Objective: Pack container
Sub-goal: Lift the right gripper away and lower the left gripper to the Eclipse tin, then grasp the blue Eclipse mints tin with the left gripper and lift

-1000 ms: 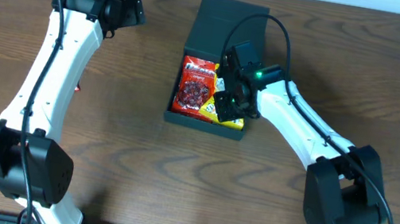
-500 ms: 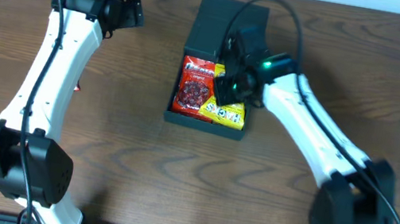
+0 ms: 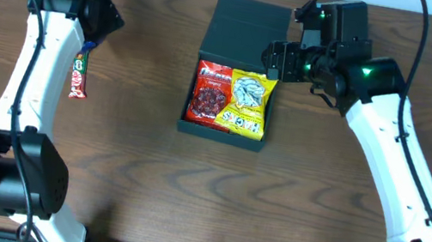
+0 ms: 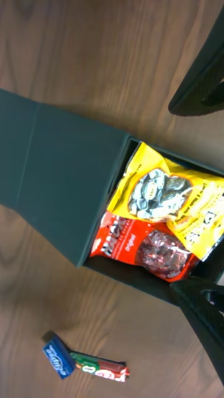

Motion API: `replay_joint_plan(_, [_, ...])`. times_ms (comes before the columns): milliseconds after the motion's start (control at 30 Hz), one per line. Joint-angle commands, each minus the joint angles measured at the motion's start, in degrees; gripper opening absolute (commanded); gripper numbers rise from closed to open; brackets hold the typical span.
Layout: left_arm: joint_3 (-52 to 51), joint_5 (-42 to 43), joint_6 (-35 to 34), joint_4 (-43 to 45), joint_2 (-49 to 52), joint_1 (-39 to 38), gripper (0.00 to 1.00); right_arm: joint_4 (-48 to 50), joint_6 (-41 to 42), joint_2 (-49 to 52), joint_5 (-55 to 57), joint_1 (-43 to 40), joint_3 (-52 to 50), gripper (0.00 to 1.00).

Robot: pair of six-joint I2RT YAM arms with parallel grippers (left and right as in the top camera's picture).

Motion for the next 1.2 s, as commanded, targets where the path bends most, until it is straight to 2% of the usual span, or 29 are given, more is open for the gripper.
replay_joint_plan(0, [-3.5, -2.6, 0.7, 2.7, 0.6, 0.9, 0.95, -0.1, 0.4, 0.2, 0.0, -0.7, -0.2, 0.85])
replay_joint_plan(233, [-9.3, -6.0, 7.0, 9.2, 0.6, 2.4, 0.95, -0.1, 0.4, 0.2, 0.0, -0.6, -0.2, 0.86])
replay_joint_plan(433, [-13.8, -4.9, 22.3, 20.7, 0.6, 3.3, 0.96, 0.0, 0.4, 0.2, 0.0, -0.6, -0.2, 0.88])
replay_joint_plan(533, [-15.6, -2.0, 32.3, 25.9, 0.9, 3.3, 0.95, 0.0, 0.4, 0.2, 0.0, -0.7, -0.2, 0.88])
replay_joint_plan(733, [-15.8, 2.7, 45.0, 33.7, 5.2, 4.5, 0.95, -0.1, 0.4, 0.2, 0.0, -0.6, -0.2, 0.88])
replay_joint_plan(833, [-15.8, 7.0, 49.3, 36.2, 8.2, 5.9, 0.95, -0.2, 0.5, 0.2, 0.0, -0.6, -0.2, 0.88])
replay_joint_plan(967, [-15.8, 8.1, 53.2, 40.6, 12.2, 7.3, 0.95, -0.3, 0.6, 0.2, 0.0, -0.6, -0.2, 0.89])
replay_joint_plan(1167, [-15.8, 11.5, 56.5, 44.5, 15.6, 8.2, 0.95, -0.2, 1.6, 0.2, 0.0, -0.7, -0.2, 0.91])
